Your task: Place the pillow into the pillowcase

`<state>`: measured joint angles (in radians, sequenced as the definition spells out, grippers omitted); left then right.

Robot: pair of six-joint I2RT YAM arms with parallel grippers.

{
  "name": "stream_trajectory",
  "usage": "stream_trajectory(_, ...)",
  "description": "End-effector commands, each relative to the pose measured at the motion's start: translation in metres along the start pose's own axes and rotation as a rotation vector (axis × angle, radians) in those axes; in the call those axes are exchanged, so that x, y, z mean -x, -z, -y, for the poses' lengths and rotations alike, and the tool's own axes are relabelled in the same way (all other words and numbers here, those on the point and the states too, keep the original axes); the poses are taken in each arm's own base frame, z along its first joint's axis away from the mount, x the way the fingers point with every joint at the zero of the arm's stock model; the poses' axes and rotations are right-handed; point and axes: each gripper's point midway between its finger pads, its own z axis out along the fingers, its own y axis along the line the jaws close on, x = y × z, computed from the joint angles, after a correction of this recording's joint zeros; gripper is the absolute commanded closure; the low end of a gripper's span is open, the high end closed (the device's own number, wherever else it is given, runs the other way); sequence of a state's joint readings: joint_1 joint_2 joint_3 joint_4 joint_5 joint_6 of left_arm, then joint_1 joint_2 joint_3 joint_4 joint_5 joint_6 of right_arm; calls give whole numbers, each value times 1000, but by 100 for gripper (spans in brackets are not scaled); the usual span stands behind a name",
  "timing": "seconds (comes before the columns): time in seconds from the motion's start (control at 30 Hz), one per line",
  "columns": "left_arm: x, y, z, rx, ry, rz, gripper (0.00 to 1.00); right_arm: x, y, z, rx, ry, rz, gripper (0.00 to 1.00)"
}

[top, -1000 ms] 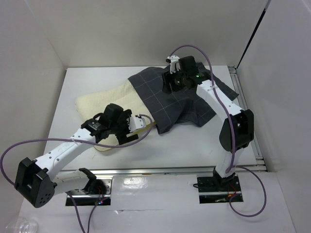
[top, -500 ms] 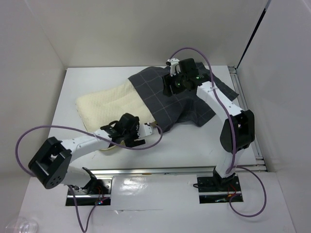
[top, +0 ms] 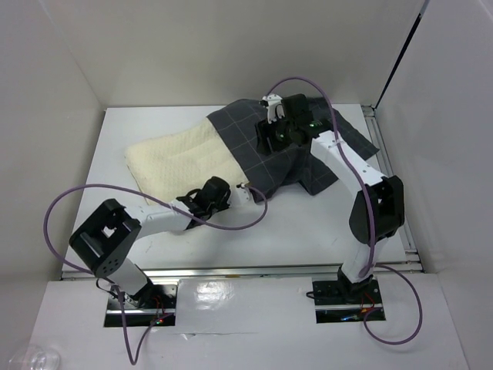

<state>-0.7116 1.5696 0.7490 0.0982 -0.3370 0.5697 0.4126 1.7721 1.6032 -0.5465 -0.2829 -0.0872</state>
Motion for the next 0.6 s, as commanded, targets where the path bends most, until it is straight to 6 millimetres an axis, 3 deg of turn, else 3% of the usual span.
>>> stream_trajectory(0.0, 15, 6, -7, -69, 94, 40, 100, 5, 27, -18, 40, 33, 29, 31)
stream_trajectory(0.1, 37, 15, -20, -141, 197, 81, 100, -2, 29, -18, 40, 38, 17, 31)
stream_trajectory(0.2, 66, 33, -58, -188, 317, 142, 100, -8, 37, -19, 31, 39, 18, 31)
stream_trajectory(0.23, 85, 44, -85, -168, 348, 194, 100, -10, 40, -18, 20, 40, 23, 31)
stream_trajectory(0.33, 96, 53, -99, -221, 435, 190, 100, -15, 40, -21, 15, 37, 21, 30)
stream_trajectory(0.37, 110, 65, -121, -218, 472, 243, 100, -17, 43, -23, 15, 27, 21, 28)
stream_trajectory(0.47, 120, 73, -136, -260, 544, 256, 100, -18, 45, -25, -17, 34, 39, 27)
stream_trajectory(0.57, 132, 84, -147, -298, 584, 282, 100, -16, 46, -13, -105, 32, 49, 26)
